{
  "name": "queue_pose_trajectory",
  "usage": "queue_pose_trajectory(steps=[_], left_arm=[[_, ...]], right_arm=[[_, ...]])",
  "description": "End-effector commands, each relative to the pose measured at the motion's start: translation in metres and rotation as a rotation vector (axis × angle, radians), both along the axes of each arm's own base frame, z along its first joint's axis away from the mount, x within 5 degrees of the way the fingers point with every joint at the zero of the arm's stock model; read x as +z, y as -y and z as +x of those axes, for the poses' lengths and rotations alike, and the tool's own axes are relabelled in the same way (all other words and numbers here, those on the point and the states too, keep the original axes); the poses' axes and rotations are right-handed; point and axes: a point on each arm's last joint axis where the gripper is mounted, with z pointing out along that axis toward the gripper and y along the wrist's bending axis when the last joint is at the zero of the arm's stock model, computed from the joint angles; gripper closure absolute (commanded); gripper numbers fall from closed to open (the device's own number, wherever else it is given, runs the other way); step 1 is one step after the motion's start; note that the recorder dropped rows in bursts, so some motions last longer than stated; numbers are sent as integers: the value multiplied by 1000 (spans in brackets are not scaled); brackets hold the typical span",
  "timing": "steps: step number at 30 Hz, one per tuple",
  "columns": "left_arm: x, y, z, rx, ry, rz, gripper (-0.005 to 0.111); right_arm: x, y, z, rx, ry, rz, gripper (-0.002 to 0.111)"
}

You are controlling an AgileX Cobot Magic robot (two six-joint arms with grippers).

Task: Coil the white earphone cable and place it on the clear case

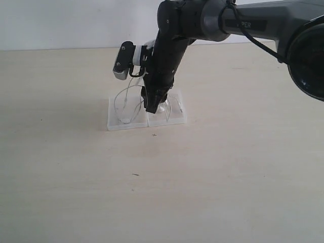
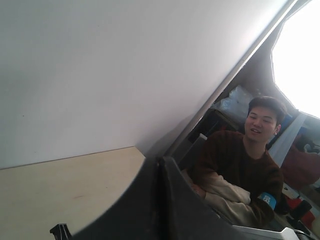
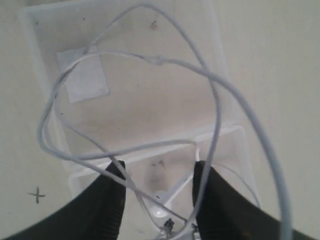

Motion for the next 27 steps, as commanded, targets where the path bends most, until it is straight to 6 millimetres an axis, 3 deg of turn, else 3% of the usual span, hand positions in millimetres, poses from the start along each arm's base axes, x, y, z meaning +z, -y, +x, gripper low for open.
queue_pose_trajectory(steps=[1,9,20,27], left_arm=[[2,3,-2,-7,10,-3,107],[2,3,-2,-7,10,-3,107],[2,2,-2,-6,11,-6,107],[2,2,-2,-6,11,-6,107]], right_arm=[[12,0,-1,-10,3,5,58],[12,1,-2,-64,-24,7,46],[14,5,-10,-123,-114,-27,45],[29,3,-20,-140,-196,19,45]])
